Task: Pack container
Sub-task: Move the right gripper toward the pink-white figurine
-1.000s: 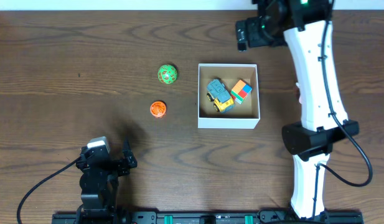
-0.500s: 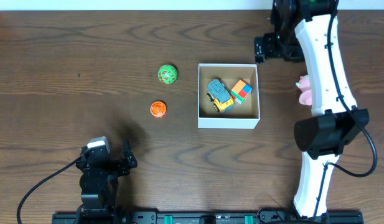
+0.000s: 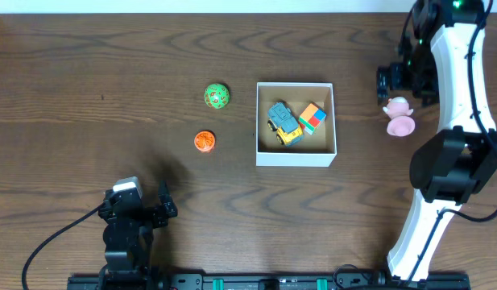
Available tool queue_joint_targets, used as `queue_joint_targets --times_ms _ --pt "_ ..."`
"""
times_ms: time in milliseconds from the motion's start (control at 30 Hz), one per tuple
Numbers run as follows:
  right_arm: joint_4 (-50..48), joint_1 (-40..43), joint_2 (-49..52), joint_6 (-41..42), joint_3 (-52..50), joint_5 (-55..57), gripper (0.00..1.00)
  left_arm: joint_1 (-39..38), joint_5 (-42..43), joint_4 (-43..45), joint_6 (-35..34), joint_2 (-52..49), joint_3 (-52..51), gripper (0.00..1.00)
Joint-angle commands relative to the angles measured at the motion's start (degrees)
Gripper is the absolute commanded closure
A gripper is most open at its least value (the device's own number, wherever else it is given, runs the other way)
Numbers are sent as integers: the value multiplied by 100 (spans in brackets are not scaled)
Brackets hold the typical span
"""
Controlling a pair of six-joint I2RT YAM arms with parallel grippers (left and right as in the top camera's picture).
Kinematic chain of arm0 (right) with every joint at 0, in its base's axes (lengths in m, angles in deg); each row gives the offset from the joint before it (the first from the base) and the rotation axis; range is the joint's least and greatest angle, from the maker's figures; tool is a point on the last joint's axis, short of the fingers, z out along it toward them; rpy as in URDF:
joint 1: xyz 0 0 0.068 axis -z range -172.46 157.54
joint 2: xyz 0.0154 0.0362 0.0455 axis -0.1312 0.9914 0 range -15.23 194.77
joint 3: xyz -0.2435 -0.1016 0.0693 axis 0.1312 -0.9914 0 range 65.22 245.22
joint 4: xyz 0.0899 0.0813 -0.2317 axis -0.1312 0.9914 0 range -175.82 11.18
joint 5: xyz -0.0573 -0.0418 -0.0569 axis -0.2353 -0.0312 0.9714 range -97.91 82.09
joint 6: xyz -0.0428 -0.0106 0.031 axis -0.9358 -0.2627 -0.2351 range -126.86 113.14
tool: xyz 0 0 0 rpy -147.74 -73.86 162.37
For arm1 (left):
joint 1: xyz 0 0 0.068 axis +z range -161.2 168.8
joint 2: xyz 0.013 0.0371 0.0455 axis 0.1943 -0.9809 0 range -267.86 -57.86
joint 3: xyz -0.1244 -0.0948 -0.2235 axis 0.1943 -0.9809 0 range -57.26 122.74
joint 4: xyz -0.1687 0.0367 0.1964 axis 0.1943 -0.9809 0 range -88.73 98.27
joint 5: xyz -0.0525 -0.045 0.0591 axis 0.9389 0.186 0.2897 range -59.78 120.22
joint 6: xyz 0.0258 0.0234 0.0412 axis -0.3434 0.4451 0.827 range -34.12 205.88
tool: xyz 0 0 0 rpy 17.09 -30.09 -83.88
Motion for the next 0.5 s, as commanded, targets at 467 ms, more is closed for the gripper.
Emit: queue_joint_targets --times_ms 467 --pt "-1836 142 -90 -481 -1998 210 1 22 -7 4 -26 -2 -107 2"
